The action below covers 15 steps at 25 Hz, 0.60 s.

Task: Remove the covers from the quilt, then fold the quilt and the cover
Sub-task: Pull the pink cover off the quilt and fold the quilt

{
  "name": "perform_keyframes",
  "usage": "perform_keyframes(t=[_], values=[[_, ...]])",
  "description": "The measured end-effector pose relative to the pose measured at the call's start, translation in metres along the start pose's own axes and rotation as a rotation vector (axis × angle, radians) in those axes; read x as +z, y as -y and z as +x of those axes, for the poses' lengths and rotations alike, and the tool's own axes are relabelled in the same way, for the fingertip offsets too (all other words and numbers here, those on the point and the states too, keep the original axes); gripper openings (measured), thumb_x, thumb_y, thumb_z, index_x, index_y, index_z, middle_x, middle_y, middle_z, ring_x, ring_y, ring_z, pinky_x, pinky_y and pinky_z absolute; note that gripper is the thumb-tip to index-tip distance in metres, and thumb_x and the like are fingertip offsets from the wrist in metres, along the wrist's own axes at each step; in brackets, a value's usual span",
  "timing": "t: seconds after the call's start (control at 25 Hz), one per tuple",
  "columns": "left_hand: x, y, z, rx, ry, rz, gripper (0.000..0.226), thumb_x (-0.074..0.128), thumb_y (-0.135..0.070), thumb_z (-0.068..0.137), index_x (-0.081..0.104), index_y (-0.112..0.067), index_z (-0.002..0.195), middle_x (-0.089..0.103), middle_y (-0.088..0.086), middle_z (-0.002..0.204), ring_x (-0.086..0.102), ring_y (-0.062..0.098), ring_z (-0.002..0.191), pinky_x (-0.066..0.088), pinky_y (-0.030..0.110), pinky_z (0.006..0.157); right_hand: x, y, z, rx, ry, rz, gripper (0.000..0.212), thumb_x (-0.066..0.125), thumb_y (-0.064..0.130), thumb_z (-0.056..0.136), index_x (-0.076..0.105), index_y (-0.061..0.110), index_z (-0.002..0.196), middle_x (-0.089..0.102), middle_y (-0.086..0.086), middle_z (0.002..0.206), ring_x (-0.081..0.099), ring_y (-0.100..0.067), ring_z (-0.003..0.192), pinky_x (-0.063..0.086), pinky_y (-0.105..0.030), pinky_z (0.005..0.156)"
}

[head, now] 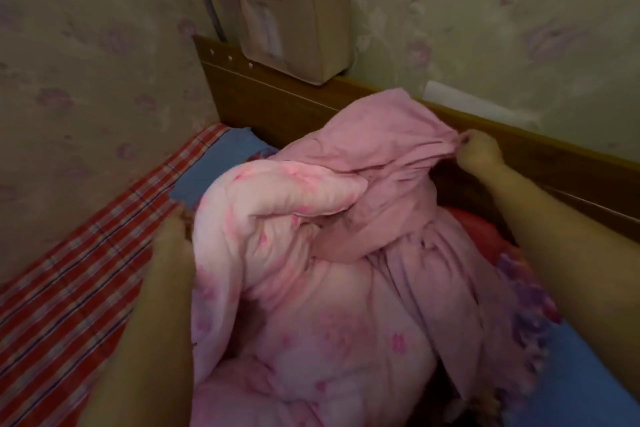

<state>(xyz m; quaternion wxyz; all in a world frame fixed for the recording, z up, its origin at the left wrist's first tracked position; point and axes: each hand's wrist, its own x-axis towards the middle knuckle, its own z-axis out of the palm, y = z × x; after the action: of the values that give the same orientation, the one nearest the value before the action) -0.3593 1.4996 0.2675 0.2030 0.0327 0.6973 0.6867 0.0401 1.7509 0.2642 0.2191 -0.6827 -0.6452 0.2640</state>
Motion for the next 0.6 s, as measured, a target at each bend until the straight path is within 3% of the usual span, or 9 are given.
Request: perform_keyframes(t=[0.04, 0.12, 0.16, 0.24, 0.28, 0.36, 0.4, 0.48, 0.6], values=[[0.008, 0.006, -0.01, 0.057, -0.042, 0.021, 0.003, 0.053, -0.018, 0.092, 0.053, -0.02, 0.09, 0.053, -0.005, 0.078, 0.053, 0.011, 0.072, 0.046, 0.026, 0.077, 0.012, -0.004, -0.013, 0.015, 0.042, 0.034, 0.037, 0.047, 0.005, 0.09, 0.051, -0.001, 0.126, 0.053, -0.025, 0.13, 0.049, -0.037, 0.121, 0.037, -0.036, 0.1], [0.029, 0.028, -0.044, 0.375, -0.007, 0.189, 0.007, 0.057, -0.015, 0.088, 0.052, -0.013, 0.093, 0.054, 0.0, 0.079, 0.052, 0.015, 0.074, 0.048, 0.025, 0.079, 0.044, -0.016, -0.053, -0.026, 0.101, 0.069, 0.055, 0.058, 0.017, 0.089, 0.037, 0.005, 0.139, 0.043, -0.022, 0.14, 0.041, -0.035, 0.129, 0.034, -0.035, 0.104], [0.041, 0.048, -0.072, 0.481, 0.126, 0.354, 0.012, 0.062, -0.016, 0.085, 0.053, -0.011, 0.091, 0.056, 0.005, 0.079, 0.054, 0.019, 0.075, 0.049, 0.026, 0.079, 0.062, -0.023, -0.078, -0.068, 0.142, 0.055, 0.072, 0.066, 0.03, 0.085, 0.03, 0.007, 0.143, 0.033, -0.022, 0.147, 0.032, -0.035, 0.135, 0.03, -0.038, 0.107], [0.057, 0.105, -0.132, 0.364, 0.59, 0.715, 0.032, 0.077, -0.026, 0.075, 0.057, -0.01, 0.094, 0.061, 0.011, 0.09, 0.058, 0.024, 0.085, 0.046, 0.023, 0.077, 0.093, -0.042, -0.133, -0.093, 0.273, -0.086, 0.107, 0.073, 0.052, 0.07, 0.011, 0.017, 0.15, 0.003, -0.019, 0.156, 0.006, -0.038, 0.143, 0.02, -0.051, 0.111], [0.059, 0.139, -0.158, 0.264, 0.795, 0.967, 0.052, 0.081, -0.037, 0.069, 0.057, -0.009, 0.107, 0.06, 0.011, 0.103, 0.057, 0.025, 0.097, 0.044, 0.025, 0.082, 0.105, -0.056, -0.157, -0.069, 0.311, -0.219, 0.117, 0.073, 0.058, 0.067, 0.0, 0.021, 0.15, -0.01, -0.017, 0.156, -0.003, -0.04, 0.143, 0.017, -0.057, 0.11], [0.056, 0.201, -0.205, 0.34, 0.994, 1.442, 0.097, 0.075, -0.063, 0.061, 0.041, -0.009, 0.134, 0.047, 0.012, 0.13, 0.046, 0.027, 0.119, 0.037, 0.034, 0.098, 0.115, -0.09, -0.186, 0.006, 0.285, -0.425, 0.122, 0.071, 0.058, 0.068, -0.014, 0.023, 0.149, -0.02, -0.021, 0.153, -0.007, -0.045, 0.141, 0.019, -0.063, 0.107], [0.058, 0.223, -0.221, 0.41, 1.03, 1.549, 0.112, 0.069, -0.073, 0.056, 0.036, -0.007, 0.14, 0.042, 0.014, 0.138, 0.042, 0.03, 0.125, 0.035, 0.041, 0.103, 0.112, -0.107, -0.19, 0.072, 0.27, -0.435, 0.12, 0.07, 0.055, 0.072, -0.016, 0.023, 0.148, -0.021, -0.023, 0.152, -0.003, -0.046, 0.141, 0.022, -0.062, 0.107], [0.07, 0.247, -0.244, 0.441, 1.099, 1.665, 0.124, 0.058, -0.084, 0.042, 0.05, -0.001, 0.133, 0.052, 0.022, 0.132, 0.053, 0.037, 0.12, 0.042, 0.055, 0.097, 0.101, -0.137, -0.178, 0.212, 0.284, -0.348, 0.109, 0.068, 0.039, 0.08, -0.014, 0.02, 0.149, -0.011, -0.025, 0.154, 0.018, -0.046, 0.138, 0.032, -0.052, 0.105], [0.1, 0.295, -0.22, 0.451, 1.155, 1.356, 0.072, 0.048, -0.047, 0.062, 0.054, -0.003, 0.119, 0.071, 0.016, 0.092, 0.07, 0.028, 0.081, 0.053, 0.038, 0.08, 0.077, -0.151, -0.157, 0.142, 0.279, -0.356, 0.079, 0.056, 0.006, 0.082, 0.011, 0.011, 0.147, 0.044, -0.026, 0.136, 0.054, -0.039, 0.112, 0.046, -0.04, 0.087]])
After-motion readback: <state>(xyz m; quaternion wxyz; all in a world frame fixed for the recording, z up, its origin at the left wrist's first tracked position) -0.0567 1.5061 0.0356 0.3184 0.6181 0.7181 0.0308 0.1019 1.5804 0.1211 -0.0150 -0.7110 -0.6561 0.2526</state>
